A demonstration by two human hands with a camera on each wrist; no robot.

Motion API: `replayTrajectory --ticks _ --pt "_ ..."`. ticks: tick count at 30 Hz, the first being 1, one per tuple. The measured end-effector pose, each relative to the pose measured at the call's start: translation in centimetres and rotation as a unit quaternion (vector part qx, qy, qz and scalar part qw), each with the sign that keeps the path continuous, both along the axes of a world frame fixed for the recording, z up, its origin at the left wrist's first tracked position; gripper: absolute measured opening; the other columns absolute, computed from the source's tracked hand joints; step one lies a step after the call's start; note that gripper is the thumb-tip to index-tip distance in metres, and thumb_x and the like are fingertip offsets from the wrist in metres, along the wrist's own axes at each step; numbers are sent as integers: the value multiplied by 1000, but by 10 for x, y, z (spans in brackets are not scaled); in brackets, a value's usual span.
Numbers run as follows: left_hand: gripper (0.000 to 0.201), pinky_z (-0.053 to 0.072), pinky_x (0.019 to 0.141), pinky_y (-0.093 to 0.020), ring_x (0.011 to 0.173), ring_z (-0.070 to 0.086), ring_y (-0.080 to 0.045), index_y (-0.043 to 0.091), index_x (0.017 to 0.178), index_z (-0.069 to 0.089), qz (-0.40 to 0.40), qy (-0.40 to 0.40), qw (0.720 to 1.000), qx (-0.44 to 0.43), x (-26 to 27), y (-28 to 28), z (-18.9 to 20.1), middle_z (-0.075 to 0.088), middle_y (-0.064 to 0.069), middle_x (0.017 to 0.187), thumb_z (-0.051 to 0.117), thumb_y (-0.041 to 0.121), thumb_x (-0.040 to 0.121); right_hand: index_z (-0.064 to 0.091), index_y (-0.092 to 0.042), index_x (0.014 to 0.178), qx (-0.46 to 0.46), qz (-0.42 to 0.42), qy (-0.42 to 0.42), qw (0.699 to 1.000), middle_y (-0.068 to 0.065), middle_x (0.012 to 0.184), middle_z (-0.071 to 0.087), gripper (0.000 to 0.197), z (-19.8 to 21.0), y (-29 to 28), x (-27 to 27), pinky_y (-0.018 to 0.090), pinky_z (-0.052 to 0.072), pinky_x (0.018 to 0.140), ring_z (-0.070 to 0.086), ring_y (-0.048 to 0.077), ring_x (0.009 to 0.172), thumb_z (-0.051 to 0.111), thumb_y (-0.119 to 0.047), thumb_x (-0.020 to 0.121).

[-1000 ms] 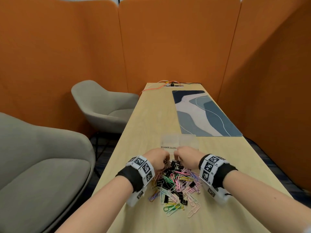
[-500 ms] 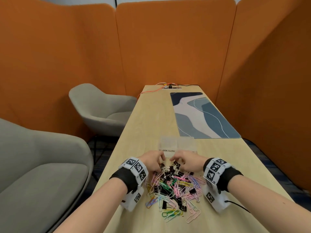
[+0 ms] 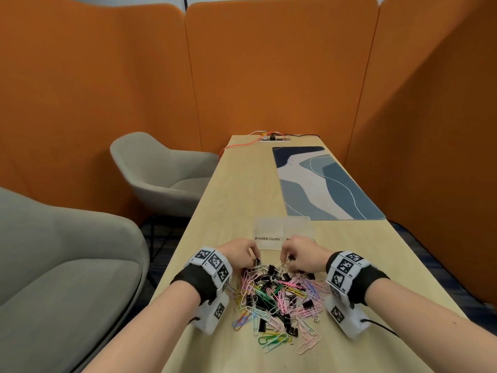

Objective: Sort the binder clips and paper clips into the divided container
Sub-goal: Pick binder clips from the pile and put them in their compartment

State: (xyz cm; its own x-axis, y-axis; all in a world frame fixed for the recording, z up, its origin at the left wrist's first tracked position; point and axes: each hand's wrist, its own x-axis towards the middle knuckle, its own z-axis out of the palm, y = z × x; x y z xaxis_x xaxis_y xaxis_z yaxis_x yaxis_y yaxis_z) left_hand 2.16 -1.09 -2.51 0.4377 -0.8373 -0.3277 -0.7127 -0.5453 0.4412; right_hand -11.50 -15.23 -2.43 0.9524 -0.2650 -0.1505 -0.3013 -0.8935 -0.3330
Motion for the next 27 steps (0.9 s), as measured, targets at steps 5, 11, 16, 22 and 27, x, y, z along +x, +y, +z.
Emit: replayTrajectory --ticks 5,11,16,22,27 --pt "27 49 74 -30 75 59 -21 14 114 62 -9 -10 1000 -15 -1 -1 -3 61 -9 96 54 8 89 70 -7 92 72 -49 -79 993 -10 75 58 14 10 -10 -13 3 41 59 54 4 67 60 -3 84" --pt "17 52 85 -31 100 64 -22 14 101 68 -33 -90 994 -51 -6 -8 -7 68 -6 109 67 18 85 63 -13 96 145 -122 -10 982 -2 80 51 36 18 -21 -30 17 39 55 48 17 77 33 6 87" --pt "15 52 82 -27 88 63 -16 13 96 68 -15 -83 989 -118 -5 -7 -3 70 -2 101 69 22 84 61 -11 115 86 -83 46 992 -2 101 57 29 16 -16 -34 17 38 71 47 13 91 41 -8 93" --pt "9 51 82 -30 82 61 -14 14 90 67 39 -33 976 -211 -5 -8 6 69 -2 93 70 15 82 59 -11 113 32 -23 55 998 -13 74 41 33 9 -4 -28 12 30 54 41 2 64 68 -20 83" --pt "10 52 78 -30 85 64 -15 15 92 66 146 -60 939 -304 -5 -23 18 70 -1 91 65 21 86 54 -14 97 4 -10 62 998 -13 73 39 20 9 -2 -23 12 28 53 42 7 67 67 -18 83"
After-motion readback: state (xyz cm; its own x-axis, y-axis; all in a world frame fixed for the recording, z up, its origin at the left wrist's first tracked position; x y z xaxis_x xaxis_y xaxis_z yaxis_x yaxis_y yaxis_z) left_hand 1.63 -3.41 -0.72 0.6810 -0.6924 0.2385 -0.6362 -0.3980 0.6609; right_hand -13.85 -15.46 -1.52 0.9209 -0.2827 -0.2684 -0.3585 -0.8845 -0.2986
